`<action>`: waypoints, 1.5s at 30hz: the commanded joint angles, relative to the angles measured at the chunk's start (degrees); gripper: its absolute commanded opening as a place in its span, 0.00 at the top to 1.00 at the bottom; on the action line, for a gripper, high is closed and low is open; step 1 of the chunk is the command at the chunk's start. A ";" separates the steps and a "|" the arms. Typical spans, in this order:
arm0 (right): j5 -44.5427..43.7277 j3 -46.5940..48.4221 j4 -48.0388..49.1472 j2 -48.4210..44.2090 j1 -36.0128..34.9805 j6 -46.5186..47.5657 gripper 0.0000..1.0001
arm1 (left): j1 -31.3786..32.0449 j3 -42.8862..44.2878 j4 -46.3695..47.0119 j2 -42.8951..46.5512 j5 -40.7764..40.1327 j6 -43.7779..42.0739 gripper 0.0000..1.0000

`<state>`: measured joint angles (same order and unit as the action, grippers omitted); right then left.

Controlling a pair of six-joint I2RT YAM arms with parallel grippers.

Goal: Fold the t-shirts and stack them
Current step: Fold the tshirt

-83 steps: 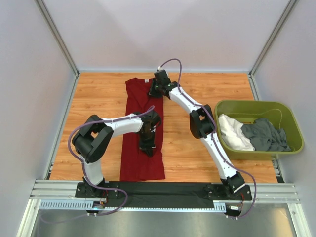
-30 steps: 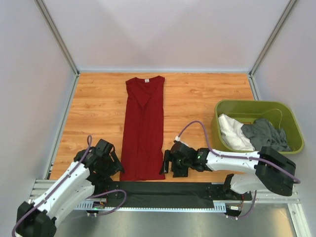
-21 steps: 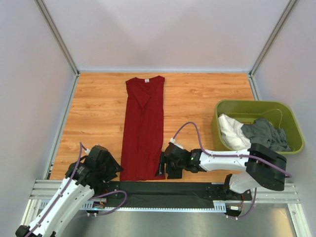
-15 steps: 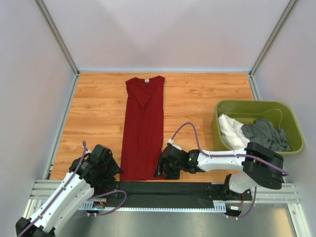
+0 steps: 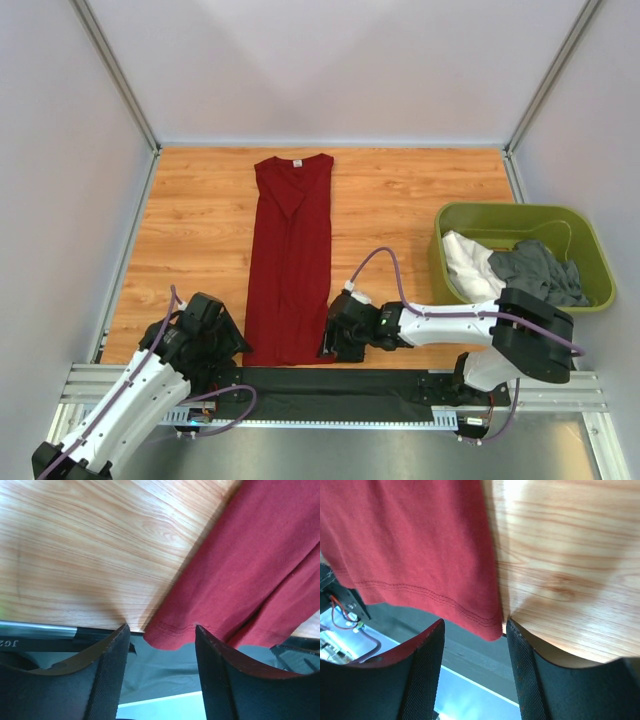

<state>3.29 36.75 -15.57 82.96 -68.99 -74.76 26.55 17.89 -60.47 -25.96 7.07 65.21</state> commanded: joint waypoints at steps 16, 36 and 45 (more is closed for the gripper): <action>-5.40 2.27 -3.77 1.59 -0.53 1.46 0.63 | 0.17 -1.19 1.76 1.08 2.77 -2.81 0.76; -4.26 4.64 -5.25 -6.49 -0.09 -2.67 1.00 | 0.09 11.63 -2.20 -7.79 -2.85 0.44 1.00; -1.54 12.89 -11.58 -6.41 9.73 6.71 1.00 | -0.09 24.81 -0.53 -22.27 -9.17 -3.94 1.00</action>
<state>0.80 45.52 -24.84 76.79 -63.29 -73.43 26.55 37.65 -62.08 -44.12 1.80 64.01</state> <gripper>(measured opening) 0.014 0.006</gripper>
